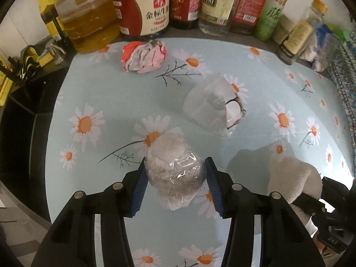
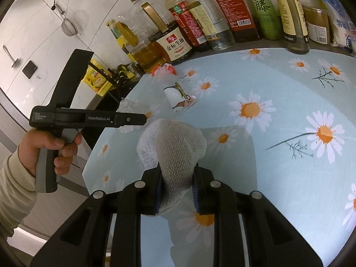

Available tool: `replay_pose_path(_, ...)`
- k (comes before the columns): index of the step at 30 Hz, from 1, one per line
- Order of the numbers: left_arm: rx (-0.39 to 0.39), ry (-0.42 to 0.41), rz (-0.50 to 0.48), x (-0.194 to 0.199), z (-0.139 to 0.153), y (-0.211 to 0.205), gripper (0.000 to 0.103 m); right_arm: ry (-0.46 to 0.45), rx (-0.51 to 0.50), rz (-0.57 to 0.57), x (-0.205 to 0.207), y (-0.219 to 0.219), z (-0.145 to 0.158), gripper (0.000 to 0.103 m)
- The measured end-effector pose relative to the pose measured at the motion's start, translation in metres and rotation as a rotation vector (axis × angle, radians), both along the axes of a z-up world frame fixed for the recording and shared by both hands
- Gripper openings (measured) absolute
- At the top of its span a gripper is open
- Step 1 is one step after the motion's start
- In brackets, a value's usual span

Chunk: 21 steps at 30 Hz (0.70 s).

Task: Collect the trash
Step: 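Lift the towel and plastic bag and carry them down over the bin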

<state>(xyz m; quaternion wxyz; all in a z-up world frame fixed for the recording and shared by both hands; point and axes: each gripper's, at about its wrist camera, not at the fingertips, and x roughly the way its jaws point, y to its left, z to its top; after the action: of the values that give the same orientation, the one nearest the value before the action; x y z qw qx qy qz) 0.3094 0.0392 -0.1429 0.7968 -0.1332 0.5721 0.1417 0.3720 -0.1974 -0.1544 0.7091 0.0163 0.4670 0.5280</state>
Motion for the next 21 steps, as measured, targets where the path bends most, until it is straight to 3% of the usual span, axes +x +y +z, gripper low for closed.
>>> replay_pose_path(12, -0.044, -0.09, -0.081, -0.046, 0.015, -0.008, 0.048, -0.059, -0.034, -0.06, -0.05, 0.005, 0.019, 0.023)
replay_pose_path(21, -0.059, -0.168, -0.154, -0.105, 0.03, -0.006, 0.048, -0.085, -0.072, -0.139, -0.108, 0.013, 0.036, 0.023)
